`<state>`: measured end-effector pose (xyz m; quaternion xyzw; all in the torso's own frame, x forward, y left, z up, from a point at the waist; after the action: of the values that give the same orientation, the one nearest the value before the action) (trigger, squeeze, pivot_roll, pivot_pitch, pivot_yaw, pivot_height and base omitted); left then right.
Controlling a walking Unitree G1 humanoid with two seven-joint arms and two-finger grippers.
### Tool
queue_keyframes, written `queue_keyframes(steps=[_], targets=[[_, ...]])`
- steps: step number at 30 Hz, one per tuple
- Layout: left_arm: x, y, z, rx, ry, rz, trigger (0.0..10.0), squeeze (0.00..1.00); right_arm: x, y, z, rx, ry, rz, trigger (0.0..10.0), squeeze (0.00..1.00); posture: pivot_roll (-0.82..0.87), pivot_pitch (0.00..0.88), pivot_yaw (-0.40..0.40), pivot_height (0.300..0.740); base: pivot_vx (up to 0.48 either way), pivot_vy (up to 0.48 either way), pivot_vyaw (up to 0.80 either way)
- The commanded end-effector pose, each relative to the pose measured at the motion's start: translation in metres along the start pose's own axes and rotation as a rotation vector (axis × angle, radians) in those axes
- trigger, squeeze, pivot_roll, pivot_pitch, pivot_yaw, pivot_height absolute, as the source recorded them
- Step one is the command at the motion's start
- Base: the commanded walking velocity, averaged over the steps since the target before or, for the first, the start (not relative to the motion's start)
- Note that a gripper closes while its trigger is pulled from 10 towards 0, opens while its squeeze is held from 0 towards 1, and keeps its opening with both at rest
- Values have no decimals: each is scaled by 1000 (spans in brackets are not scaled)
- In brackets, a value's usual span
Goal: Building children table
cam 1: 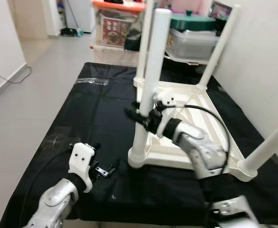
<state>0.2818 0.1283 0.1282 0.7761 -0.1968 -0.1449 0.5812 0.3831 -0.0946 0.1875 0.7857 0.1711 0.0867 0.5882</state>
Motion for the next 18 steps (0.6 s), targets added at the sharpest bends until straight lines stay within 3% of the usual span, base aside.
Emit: queue_keyframes(steps=[1,2,3,6,8,10,11,12,15,16,18], targets=[[-2,-6,4,-9,-15,-18,10000,0,-50,-56,104,-69,-593,-219,0,0,93,0,-120,740,0,0,0],[-2,-7,4,-8,-19,-19,10000,0,-71,-62,117,-80,-719,-226,0,0,89,0,-117,740,0,0,0],[-1,-7,4,-7,-21,-18,10000,0,-86,-63,119,-93,-787,-224,0,0,76,0,-102,740,0,0,0],[-1,-6,3,-14,-23,-15,10000,0,-92,-59,107,-97,-785,-212,0,0,66,0,-94,740,0,0,0],[-2,-8,6,-14,-39,-21,10000,0,-86,-58,91,-57,-722,-199,10000,0,60,0,-85,740,0,0,0],[-3,-11,6,-6,-45,-31,10000,0,-72,-57,73,23,-595,-164,10000,0,62,0,-88,740,0,0,0],[-3,-11,6,-6,-45,-31,10000,0,-72,-57,73,23,-595,-164,10000,0,62,0,-88,740,0,0,0],[-3,-10,4,-6,-39,-29,10000,0,-63,-51,62,92,-498,-130,10000,1000,68,0,-90,740,0,0,0],[-3,-8,2,-7,-30,-24,10000,0,-54,-40,55,106,-402,-96,10000,1000,77,0,-96,740,0,0,0],[-3,-7,0,-7,-23,-21,10000,0,-42,-18,48,117,-254,-45,10000,0,81,0,-107,740,0,0,0],[-3,-8,-1,-7,-22,-22,10000,0,-40,-8,46,115,-206,-29,10000,0,81,0,-108,740,0,0,0]])
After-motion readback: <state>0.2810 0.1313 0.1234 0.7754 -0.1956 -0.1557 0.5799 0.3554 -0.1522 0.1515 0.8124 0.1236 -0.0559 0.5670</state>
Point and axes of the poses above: a point about 5 cm out from each wrist's last joint towards the gripper, its own x axis pointing out of the wrist towards the gripper, its own y axis along the axis of the wrist's last joint, z = x × y, the point moved 4 cm from there along x, pointing out of the wrist towards the gripper, and after that the axes turned 15 degrees about x, right-handed, at the moved point
